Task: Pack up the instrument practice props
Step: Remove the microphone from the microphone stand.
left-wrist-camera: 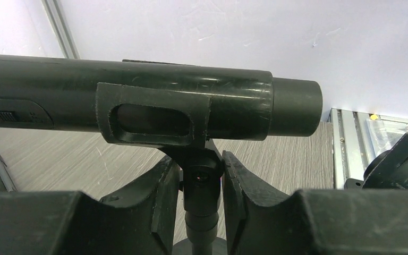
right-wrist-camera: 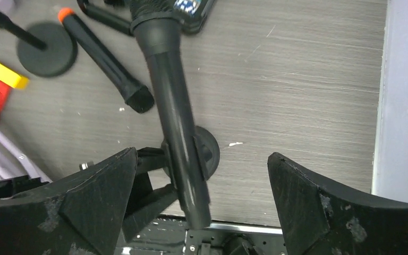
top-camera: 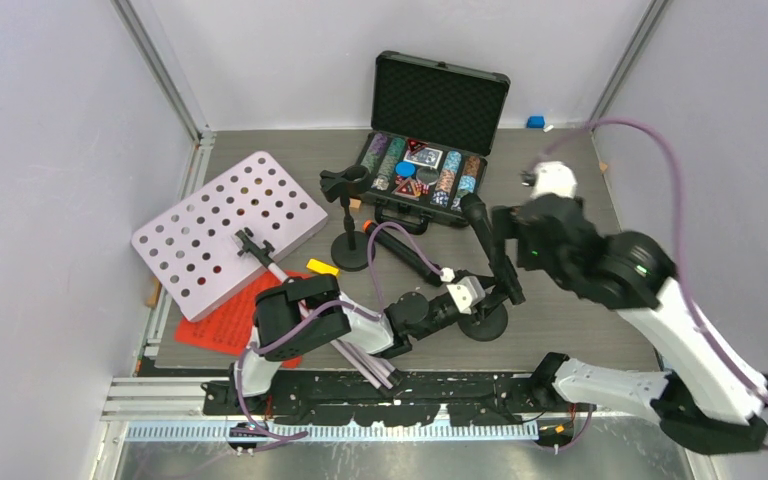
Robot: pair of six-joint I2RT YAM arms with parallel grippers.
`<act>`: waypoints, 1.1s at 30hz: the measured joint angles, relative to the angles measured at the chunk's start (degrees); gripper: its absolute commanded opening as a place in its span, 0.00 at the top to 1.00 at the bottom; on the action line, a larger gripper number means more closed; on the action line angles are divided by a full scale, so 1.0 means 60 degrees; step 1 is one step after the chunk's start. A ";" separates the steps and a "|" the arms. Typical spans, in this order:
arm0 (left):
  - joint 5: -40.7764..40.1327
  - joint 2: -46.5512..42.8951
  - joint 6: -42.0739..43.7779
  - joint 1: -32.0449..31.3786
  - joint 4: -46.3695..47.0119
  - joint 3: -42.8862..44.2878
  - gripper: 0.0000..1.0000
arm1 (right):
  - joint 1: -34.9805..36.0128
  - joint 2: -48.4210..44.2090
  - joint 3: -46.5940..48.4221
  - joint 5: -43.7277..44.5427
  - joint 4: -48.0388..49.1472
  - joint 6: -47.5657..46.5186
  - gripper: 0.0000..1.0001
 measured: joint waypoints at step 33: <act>0.0208 0.0208 -0.0036 0.0015 0.0426 -0.0124 1.00 | -0.2623 0.3042 -0.2051 -0.3825 0.2805 -0.1963 0.64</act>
